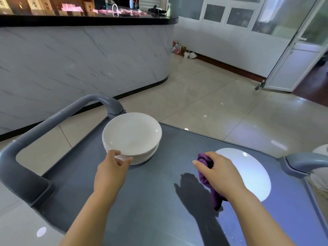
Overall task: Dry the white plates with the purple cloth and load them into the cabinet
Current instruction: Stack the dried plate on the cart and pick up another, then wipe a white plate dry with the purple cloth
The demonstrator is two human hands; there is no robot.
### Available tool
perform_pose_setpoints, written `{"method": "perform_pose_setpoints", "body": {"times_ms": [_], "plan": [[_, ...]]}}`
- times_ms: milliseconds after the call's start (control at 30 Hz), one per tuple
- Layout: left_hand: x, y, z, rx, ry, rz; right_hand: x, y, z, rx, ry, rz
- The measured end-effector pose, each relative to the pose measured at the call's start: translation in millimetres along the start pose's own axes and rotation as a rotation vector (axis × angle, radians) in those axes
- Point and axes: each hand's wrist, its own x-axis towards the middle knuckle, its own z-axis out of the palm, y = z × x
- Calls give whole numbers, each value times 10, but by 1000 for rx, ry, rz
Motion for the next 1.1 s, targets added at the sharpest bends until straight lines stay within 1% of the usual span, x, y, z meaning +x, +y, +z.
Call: {"method": "perform_pose_setpoints", "body": {"times_ms": [133,267,367,567,667,733,867,1033,1100], "plan": [[-230,128,245,23,-96,20,-107,323,-147,-13,-59,37],[-373,251,649,135,-290,72,-278,683,-356,-34,-85,110],[-492,367,1005,200,-397,114,-423,952,-543,-66,-80,163],[-715,666,1791,358,-529,244,-623,1534,-884,-97,-40,271],[-779,838,2145,430,-545,293,-661,1768,-1034,-150,2,327],[-809,941,2343,461,-534,282,-649,1913,-1102,-170,35,367],[-791,1038,2584,374,-434,132,-603,2150,-1161,-137,76,426],[-735,961,2700,285,-428,29,-561,2297,-1134,-124,67,444],[-697,963,2684,274,-455,-6,-543,2305,-1111,-138,58,432]]}}
